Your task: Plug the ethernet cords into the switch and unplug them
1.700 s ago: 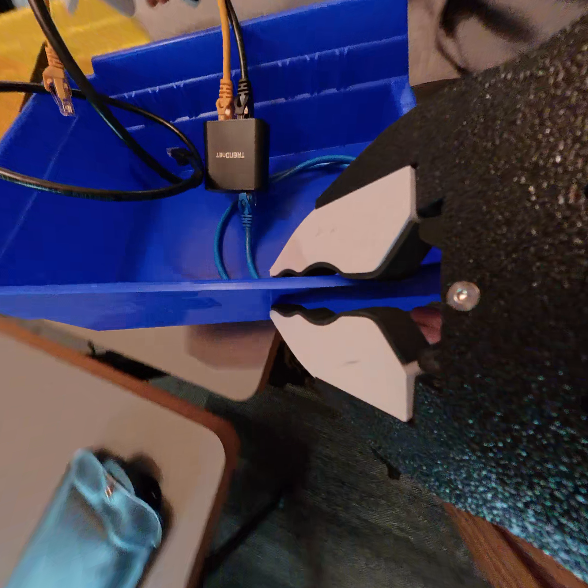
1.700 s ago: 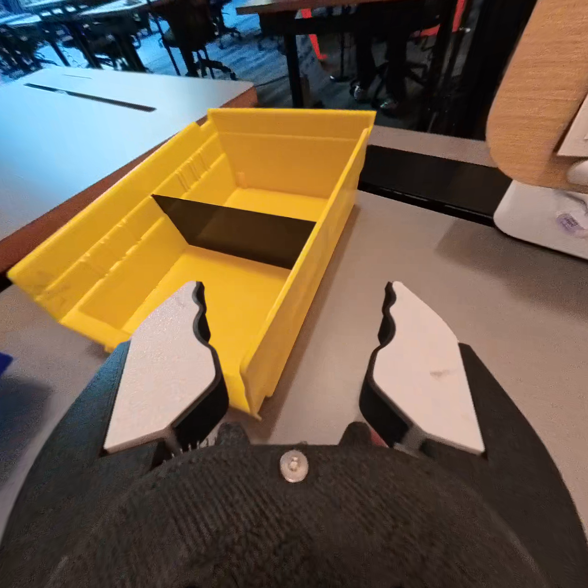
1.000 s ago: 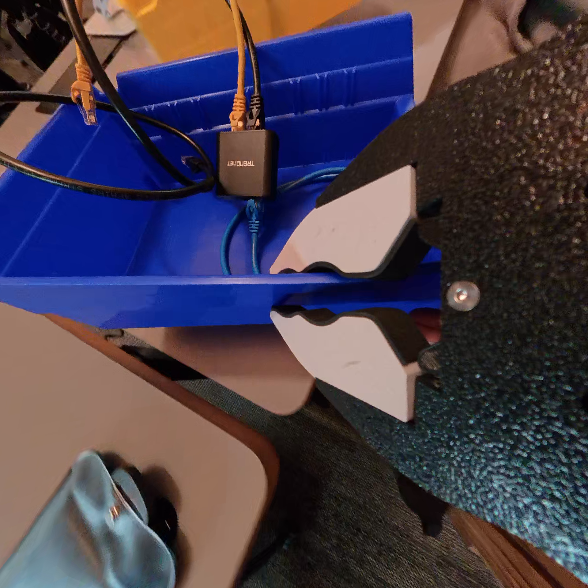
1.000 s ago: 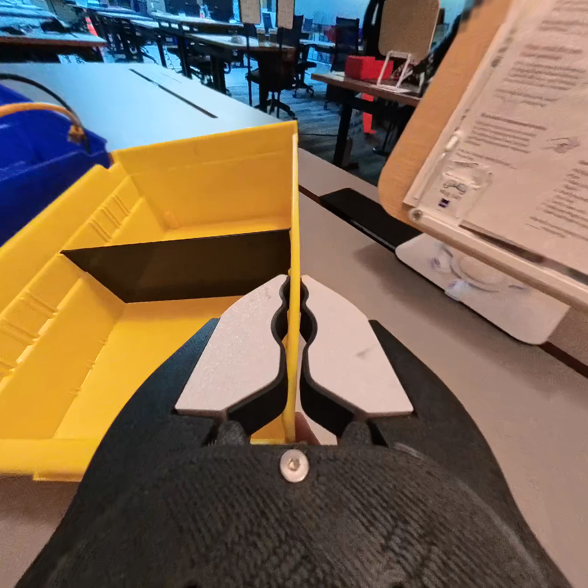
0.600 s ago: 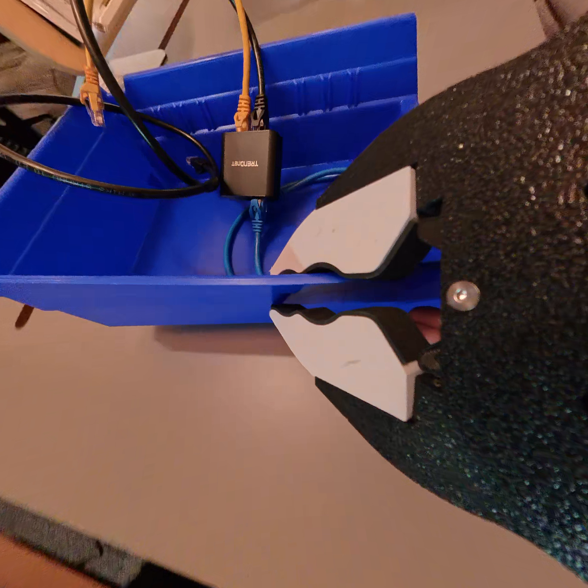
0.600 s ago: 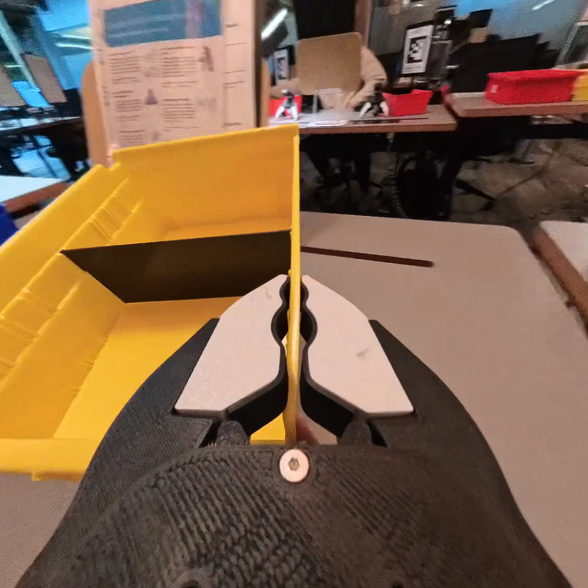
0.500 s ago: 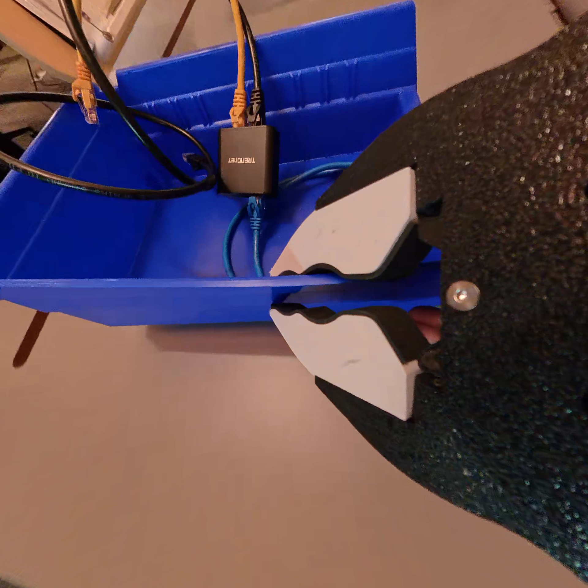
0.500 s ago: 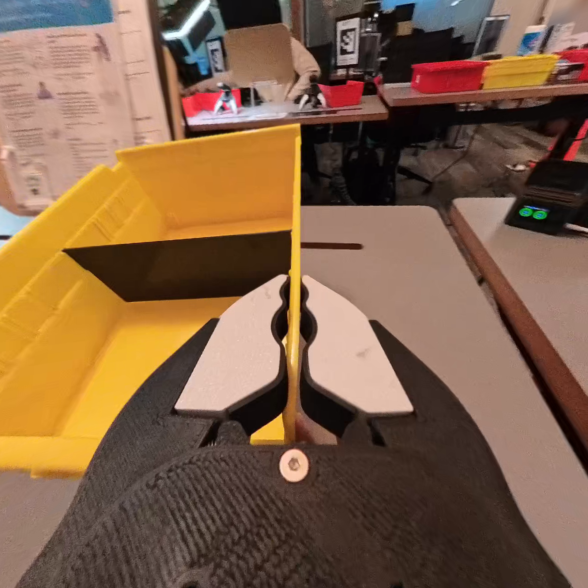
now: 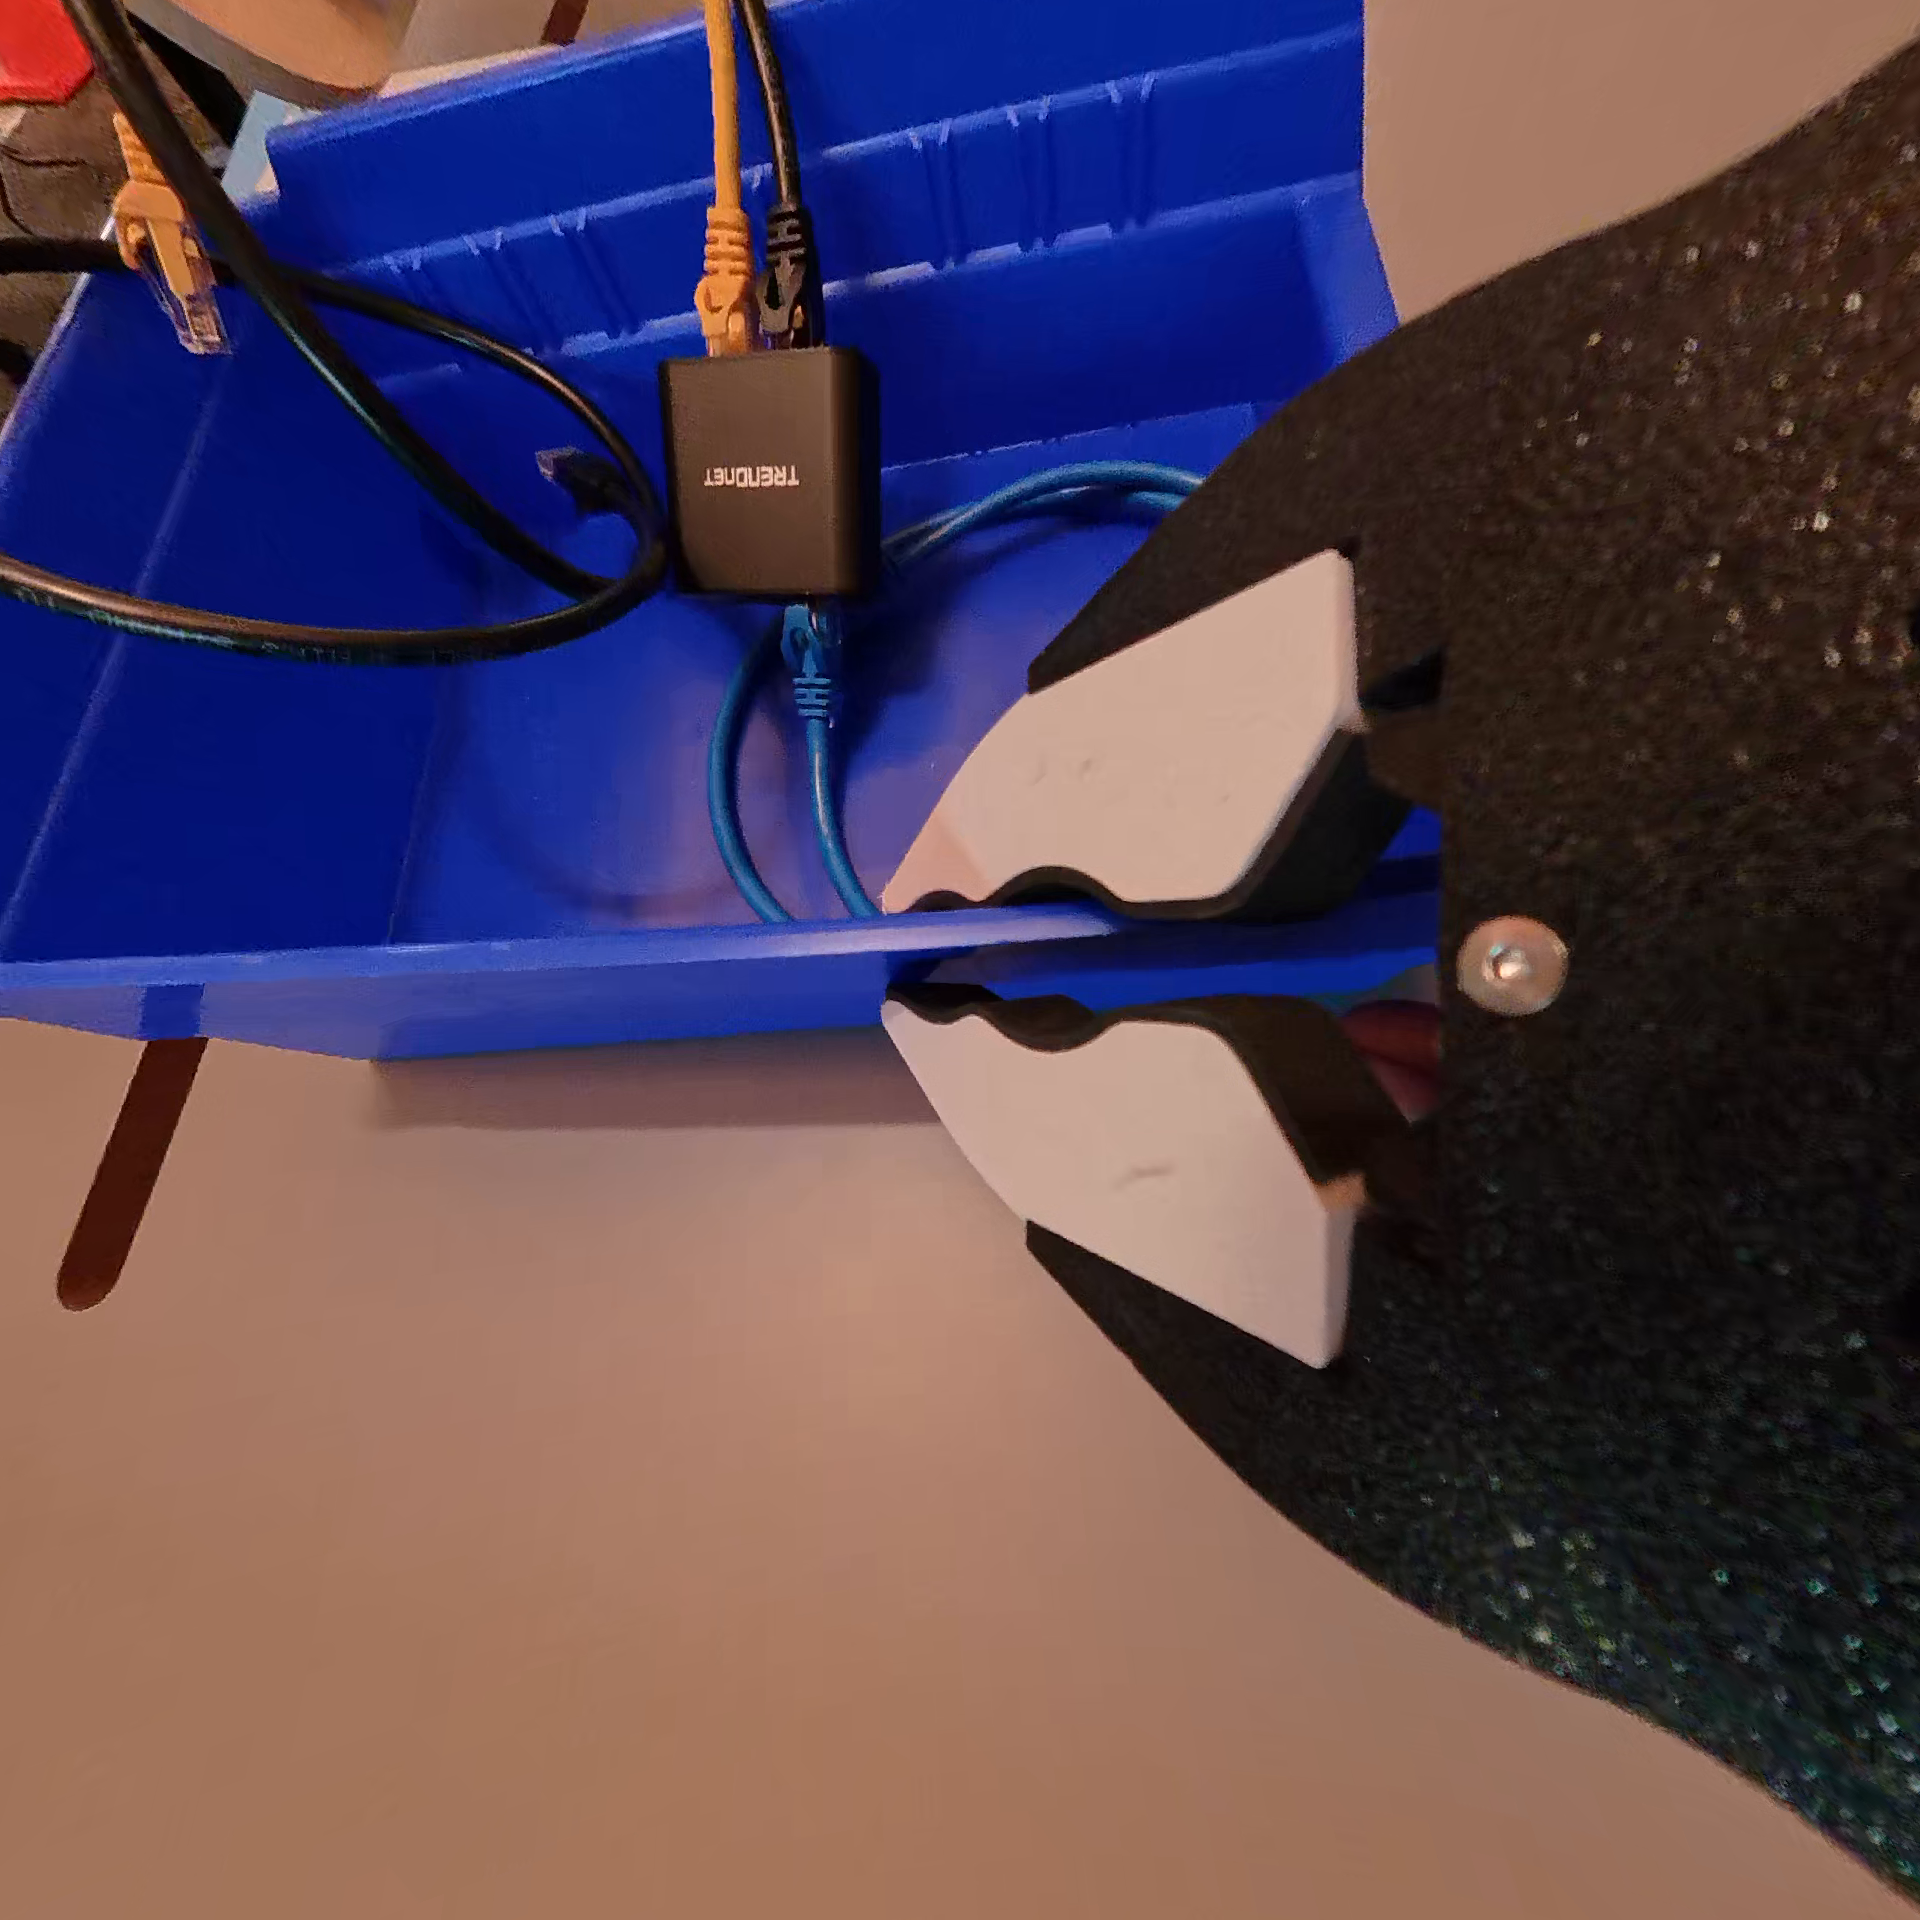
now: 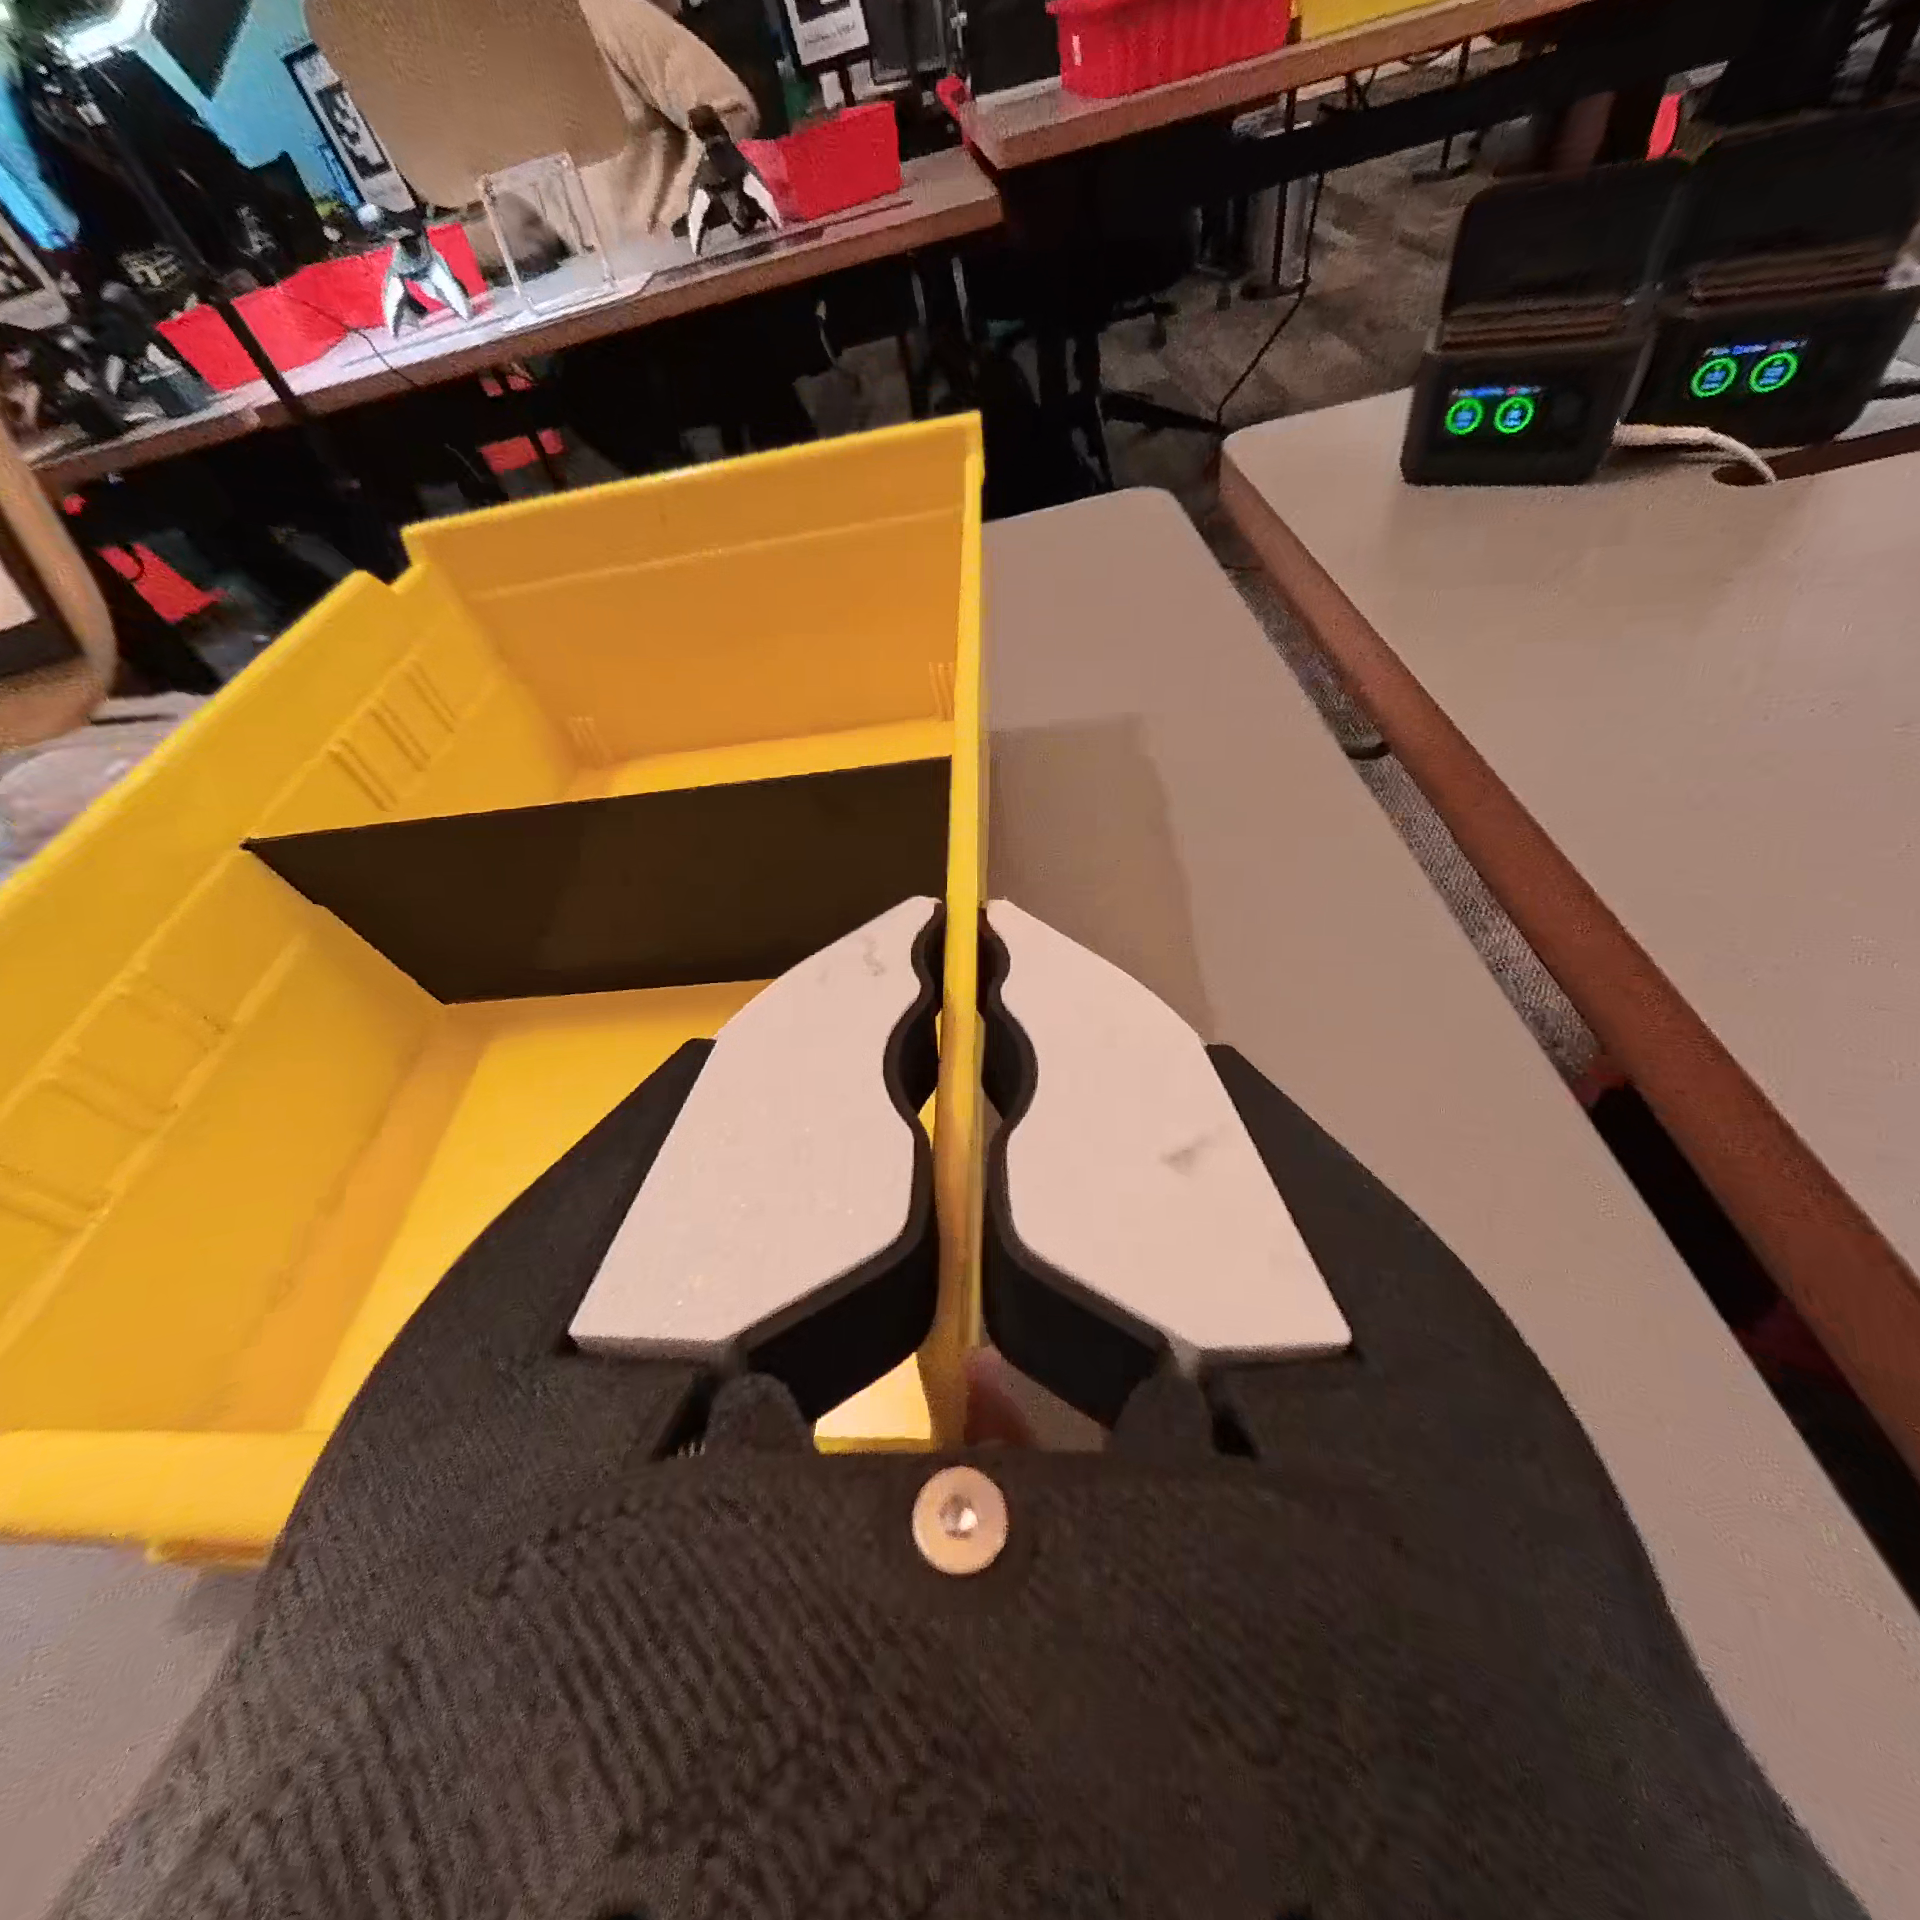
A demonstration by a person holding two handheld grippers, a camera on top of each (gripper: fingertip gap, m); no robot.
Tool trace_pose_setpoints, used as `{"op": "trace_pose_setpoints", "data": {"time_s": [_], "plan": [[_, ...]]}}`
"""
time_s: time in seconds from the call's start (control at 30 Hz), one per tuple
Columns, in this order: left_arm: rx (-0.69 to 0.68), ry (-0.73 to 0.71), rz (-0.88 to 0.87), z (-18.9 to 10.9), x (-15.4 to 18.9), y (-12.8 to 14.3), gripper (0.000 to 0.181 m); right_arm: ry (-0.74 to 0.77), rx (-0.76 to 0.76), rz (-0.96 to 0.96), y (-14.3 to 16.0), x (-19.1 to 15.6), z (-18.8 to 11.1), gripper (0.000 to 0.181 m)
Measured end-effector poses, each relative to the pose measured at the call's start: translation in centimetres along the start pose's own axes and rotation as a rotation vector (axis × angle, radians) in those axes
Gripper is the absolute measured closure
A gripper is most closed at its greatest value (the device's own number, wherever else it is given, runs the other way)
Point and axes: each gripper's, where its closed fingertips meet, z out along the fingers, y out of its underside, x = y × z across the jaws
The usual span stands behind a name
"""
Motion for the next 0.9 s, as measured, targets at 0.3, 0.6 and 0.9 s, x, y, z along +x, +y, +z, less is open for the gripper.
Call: {"op": "trace_pose_setpoints", "data": {"time_s": [0.3, 0.6, 0.9], "plan": [[0.034, -0.076, 0.29, -0.4, -0.1, -1.2, 0.162, -0.059, -0.003, -0.1, -0.2, -1.3, 0.9, 0.171], [0.307, -0.104, 0.66, -6.2, 7.4, -5.3, 0.109, -0.031, 0.086, -0.255, -3.6, -4.8, -7.3, 0.07], [0.001, -0.144, 0.98, 4.0, 11.5, 0.7, 0.113, -0.345, 0.105, -0.282, 2.7, -23.5, -11.9, 0.071]]}}
